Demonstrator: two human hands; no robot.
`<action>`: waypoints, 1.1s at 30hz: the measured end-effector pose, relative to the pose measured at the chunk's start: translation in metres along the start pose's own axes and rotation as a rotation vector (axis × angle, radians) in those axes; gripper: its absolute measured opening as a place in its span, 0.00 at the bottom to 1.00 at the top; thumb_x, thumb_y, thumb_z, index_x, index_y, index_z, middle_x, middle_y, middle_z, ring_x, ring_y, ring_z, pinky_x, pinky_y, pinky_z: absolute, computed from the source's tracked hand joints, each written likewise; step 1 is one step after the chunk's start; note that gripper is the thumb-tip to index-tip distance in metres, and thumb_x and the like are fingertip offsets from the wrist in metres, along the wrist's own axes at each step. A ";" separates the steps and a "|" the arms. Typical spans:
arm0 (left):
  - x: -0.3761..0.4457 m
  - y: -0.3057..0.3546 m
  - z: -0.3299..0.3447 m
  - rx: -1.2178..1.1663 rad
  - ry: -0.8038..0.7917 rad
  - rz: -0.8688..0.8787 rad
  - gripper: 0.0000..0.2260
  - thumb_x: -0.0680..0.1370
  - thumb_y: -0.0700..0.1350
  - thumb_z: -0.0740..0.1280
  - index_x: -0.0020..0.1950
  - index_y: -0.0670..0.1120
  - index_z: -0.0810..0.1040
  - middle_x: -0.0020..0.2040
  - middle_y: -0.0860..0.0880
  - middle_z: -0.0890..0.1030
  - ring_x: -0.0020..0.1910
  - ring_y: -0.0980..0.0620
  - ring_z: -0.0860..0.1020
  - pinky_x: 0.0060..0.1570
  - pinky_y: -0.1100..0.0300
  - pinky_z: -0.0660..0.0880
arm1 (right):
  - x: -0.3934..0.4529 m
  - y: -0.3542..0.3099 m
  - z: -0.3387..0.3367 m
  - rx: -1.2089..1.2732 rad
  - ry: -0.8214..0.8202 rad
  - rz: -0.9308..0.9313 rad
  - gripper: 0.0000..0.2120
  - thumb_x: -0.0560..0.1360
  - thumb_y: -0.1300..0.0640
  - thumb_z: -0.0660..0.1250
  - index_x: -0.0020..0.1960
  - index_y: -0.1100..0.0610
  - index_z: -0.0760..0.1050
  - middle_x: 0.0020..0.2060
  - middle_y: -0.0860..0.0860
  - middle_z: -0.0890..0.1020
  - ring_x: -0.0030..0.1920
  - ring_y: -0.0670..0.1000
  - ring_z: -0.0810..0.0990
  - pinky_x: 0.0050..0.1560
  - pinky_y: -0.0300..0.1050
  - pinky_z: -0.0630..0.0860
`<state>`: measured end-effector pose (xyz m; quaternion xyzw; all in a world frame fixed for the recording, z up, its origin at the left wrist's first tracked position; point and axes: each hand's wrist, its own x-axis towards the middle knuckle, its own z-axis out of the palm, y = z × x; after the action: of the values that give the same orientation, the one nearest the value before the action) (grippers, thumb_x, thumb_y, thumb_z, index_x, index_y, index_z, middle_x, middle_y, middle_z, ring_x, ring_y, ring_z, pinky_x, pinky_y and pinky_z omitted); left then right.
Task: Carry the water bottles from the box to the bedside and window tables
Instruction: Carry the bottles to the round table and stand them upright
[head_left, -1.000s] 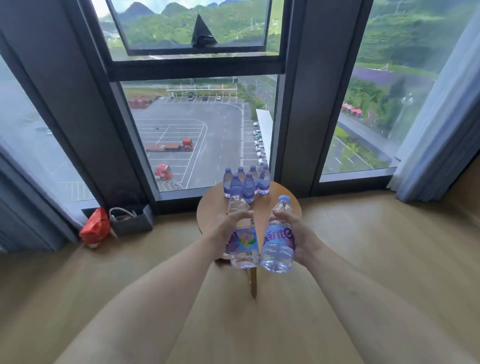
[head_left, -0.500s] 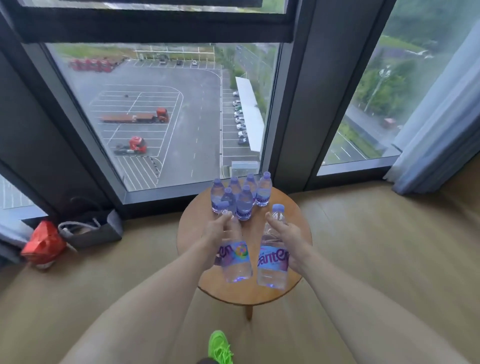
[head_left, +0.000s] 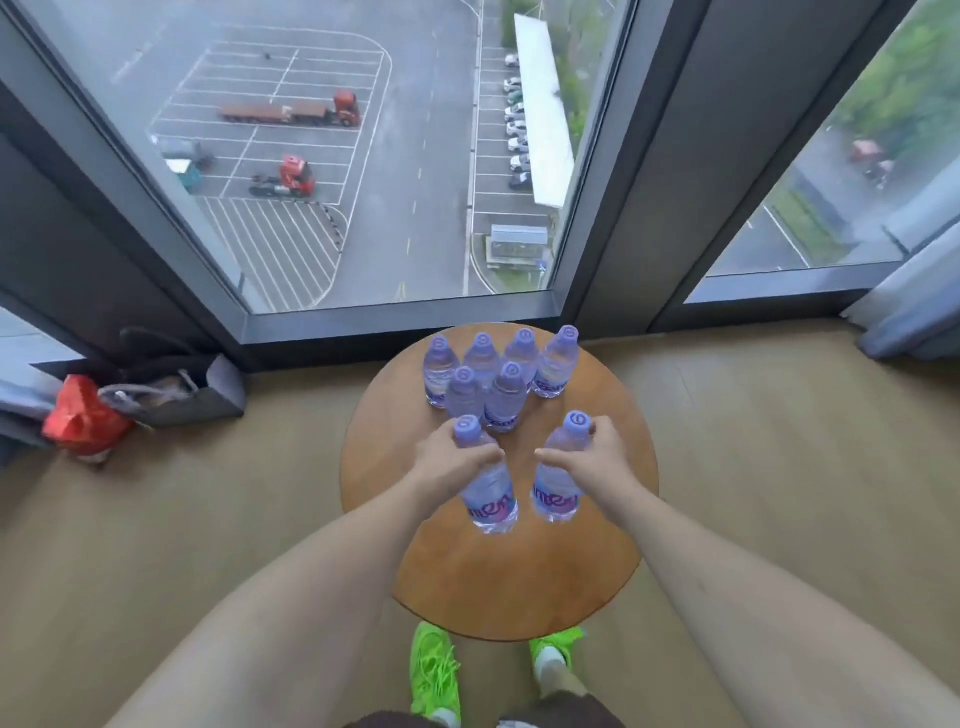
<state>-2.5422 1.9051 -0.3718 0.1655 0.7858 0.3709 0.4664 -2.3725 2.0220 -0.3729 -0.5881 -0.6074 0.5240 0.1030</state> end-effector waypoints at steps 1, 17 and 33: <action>0.007 0.001 0.004 0.039 0.017 -0.007 0.12 0.61 0.56 0.75 0.43 0.58 0.81 0.42 0.58 0.83 0.45 0.56 0.81 0.40 0.61 0.77 | 0.012 0.001 -0.002 -0.057 -0.005 0.001 0.30 0.63 0.54 0.84 0.55 0.59 0.68 0.49 0.51 0.78 0.49 0.54 0.78 0.50 0.49 0.77; 0.077 0.000 0.049 0.258 0.148 -0.088 0.19 0.66 0.55 0.76 0.48 0.51 0.71 0.43 0.52 0.78 0.40 0.52 0.75 0.38 0.57 0.74 | 0.134 -0.010 -0.009 -0.367 -0.076 -0.099 0.26 0.63 0.60 0.83 0.60 0.55 0.82 0.52 0.52 0.85 0.55 0.53 0.82 0.58 0.47 0.77; 0.087 -0.013 0.054 0.215 0.255 -0.090 0.28 0.61 0.65 0.78 0.53 0.53 0.73 0.45 0.57 0.80 0.49 0.52 0.80 0.46 0.56 0.76 | 0.155 -0.021 0.017 -0.342 -0.031 -0.179 0.32 0.66 0.62 0.81 0.68 0.56 0.76 0.62 0.57 0.77 0.64 0.56 0.76 0.61 0.41 0.70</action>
<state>-2.5395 1.9721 -0.4497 0.1309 0.8804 0.2813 0.3586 -2.4430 2.1456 -0.4403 -0.5323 -0.7391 0.4108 0.0383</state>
